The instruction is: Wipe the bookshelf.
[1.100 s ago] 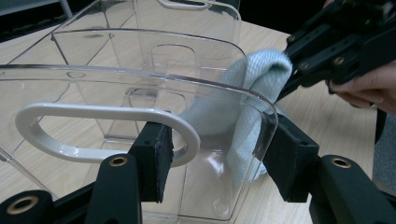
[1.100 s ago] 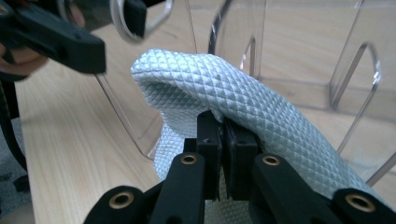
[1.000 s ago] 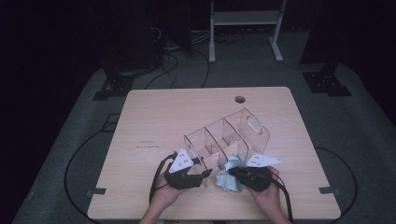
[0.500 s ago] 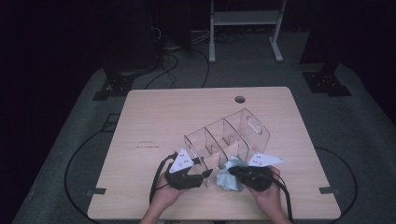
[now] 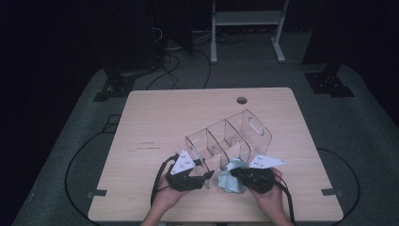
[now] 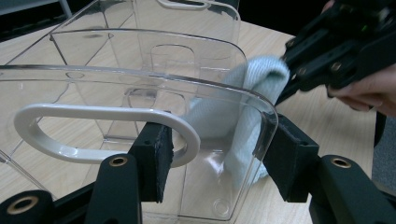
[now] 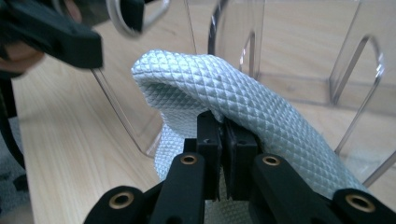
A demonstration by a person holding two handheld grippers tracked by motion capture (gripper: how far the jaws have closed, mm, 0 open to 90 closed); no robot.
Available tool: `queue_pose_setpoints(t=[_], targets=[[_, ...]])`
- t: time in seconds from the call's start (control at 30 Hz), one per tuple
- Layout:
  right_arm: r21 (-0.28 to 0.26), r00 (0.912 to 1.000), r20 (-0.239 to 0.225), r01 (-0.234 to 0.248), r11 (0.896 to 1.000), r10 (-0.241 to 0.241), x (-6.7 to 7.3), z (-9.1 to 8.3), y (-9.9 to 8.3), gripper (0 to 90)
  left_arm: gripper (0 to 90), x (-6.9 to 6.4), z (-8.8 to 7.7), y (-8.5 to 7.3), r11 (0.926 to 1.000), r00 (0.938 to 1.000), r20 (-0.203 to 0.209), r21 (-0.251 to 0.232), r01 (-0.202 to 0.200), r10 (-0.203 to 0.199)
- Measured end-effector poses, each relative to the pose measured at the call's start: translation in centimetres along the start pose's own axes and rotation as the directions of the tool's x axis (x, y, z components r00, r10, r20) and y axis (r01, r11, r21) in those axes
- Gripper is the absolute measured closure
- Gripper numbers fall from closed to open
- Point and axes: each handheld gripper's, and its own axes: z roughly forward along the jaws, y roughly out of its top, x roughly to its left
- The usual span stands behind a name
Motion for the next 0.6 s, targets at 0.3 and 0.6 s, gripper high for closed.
queue_pose_setpoints(t=[0.3, 0.6], targets=[[0.038, 1.0000, 0.007, 0.001, 0.999, -0.002, -0.1, 0.5, -0.6, 85.7, 45.8, 0.0, -0.1, 0.1, 1.0000, 1.0000, 0.009, 0.007, -0.004, 0.004], [0.023, 1.0000, 0.002, 0.003, 1.000, -0.003, 0.0, 0.1, -0.3, 85.7, 41.2, 0.3, -0.3, 0.1, 0.9992, 0.9973, 0.064, 0.016, -0.038, 0.037]])
